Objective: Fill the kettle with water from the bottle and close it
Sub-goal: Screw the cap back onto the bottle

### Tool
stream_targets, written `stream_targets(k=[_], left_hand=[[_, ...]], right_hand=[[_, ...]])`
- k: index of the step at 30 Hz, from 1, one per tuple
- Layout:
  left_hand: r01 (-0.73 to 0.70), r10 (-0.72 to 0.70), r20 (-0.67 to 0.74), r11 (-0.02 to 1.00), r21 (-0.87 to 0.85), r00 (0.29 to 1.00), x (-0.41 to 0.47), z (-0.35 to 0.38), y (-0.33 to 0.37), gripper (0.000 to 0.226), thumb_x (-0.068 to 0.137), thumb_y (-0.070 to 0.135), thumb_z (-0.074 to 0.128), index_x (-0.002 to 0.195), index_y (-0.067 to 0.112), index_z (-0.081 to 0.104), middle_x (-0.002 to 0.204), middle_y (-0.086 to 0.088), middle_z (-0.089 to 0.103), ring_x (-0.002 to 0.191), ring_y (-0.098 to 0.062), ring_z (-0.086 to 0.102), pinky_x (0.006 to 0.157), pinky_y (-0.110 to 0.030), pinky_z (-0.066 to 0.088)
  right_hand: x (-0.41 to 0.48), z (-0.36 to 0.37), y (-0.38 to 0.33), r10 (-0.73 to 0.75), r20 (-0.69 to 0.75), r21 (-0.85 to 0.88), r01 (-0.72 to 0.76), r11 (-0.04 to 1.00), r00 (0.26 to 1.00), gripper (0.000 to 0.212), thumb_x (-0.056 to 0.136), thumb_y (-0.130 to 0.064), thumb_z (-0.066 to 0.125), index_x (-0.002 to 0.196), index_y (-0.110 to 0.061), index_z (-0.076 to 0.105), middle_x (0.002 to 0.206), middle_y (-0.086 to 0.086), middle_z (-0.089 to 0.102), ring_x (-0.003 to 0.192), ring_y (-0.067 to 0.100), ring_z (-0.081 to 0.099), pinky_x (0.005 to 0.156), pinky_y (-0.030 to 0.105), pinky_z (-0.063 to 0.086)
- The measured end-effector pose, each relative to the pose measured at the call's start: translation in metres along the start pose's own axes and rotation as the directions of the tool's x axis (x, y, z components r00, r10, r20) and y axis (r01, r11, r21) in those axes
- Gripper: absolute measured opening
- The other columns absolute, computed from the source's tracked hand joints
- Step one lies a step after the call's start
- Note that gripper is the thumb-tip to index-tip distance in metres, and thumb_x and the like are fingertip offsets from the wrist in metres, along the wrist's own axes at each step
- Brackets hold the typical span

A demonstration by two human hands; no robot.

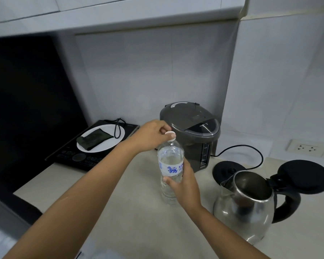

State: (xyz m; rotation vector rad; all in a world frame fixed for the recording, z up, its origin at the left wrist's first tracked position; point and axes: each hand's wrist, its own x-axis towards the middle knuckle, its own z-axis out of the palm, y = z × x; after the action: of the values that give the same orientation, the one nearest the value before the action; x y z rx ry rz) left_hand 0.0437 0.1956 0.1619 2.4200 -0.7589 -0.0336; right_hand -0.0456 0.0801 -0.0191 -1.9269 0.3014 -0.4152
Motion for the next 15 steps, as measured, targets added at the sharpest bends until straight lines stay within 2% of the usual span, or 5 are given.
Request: stream_targets(k=[3, 7, 11, 13, 15], left_hand=[[-0.003, 0.004, -0.033, 0.999, 0.050, 0.999, -0.0015, -0.0022, -0.0010, 0.024, 0.086, 0.042, 0.070, 0.099, 0.022, 0.071, 0.091, 0.008, 0.065, 0.080, -0.008, 0.060, 0.084, -0.034, 0.054], [-0.125, 0.112, 0.081, 0.974, 0.187, 0.990, -0.0018, -0.0061, 0.0026, 0.027, 0.096, 0.026, 0.060, 0.120, 0.016, 0.067, 0.112, 0.000, 0.062, 0.096, -0.012, 0.055, 0.095, -0.035, 0.046], [-0.218, 0.185, 0.166, 0.954, 0.206, 0.969, -0.0031, -0.0078, 0.0031, 0.035, 0.101, 0.012, 0.050, 0.134, 0.013, 0.059, 0.131, 0.001, 0.056, 0.115, -0.014, 0.053, 0.098, -0.022, 0.037], [-0.227, 0.193, 0.176, 0.952, 0.205, 0.965, -0.0042, -0.0070, 0.0029, 0.036, 0.101, 0.010, 0.049, 0.136, 0.014, 0.058, 0.133, 0.001, 0.056, 0.118, -0.014, 0.052, 0.100, -0.021, 0.036], [-0.213, 0.180, 0.163, 0.953, 0.216, 0.970, -0.0045, -0.0061, 0.0039, 0.035, 0.100, 0.019, 0.052, 0.133, 0.016, 0.061, 0.130, 0.000, 0.058, 0.114, -0.016, 0.056, 0.102, -0.028, 0.042]], right_hand=[[-0.0008, 0.0000, -0.0005, -0.004, 0.003, -0.001, 0.004, 1.000, 1.000, 0.092, 0.068, -0.042, 0.079, 0.147, -0.038, 0.032, 0.136, -0.015, 0.051, 0.127, 0.006, 0.047, 0.100, 0.035, 0.046], [-0.0005, -0.0002, -0.0004, -0.005, 0.002, -0.002, 0.005, 1.000, 1.000, 0.091, 0.068, -0.042, 0.079, 0.146, -0.037, 0.033, 0.134, -0.014, 0.052, 0.126, 0.007, 0.048, 0.099, 0.033, 0.046], [-0.0005, -0.0014, -0.0016, -0.011, 0.007, -0.005, 0.012, 1.000, 1.000, 0.090, 0.069, -0.040, 0.080, 0.146, -0.037, 0.034, 0.136, -0.014, 0.051, 0.126, 0.007, 0.047, 0.098, 0.031, 0.045], [-0.0008, -0.0017, -0.0018, -0.007, 0.006, 0.000, 0.007, 1.000, 1.000, 0.091, 0.068, -0.041, 0.080, 0.146, -0.038, 0.034, 0.136, -0.015, 0.052, 0.127, 0.006, 0.048, 0.099, 0.033, 0.046], [-0.0005, -0.0012, -0.0017, -0.001, 0.008, -0.006, 0.001, 1.000, 1.000, 0.092, 0.067, -0.043, 0.080, 0.146, -0.038, 0.033, 0.136, -0.014, 0.051, 0.127, 0.007, 0.048, 0.100, 0.035, 0.047]])
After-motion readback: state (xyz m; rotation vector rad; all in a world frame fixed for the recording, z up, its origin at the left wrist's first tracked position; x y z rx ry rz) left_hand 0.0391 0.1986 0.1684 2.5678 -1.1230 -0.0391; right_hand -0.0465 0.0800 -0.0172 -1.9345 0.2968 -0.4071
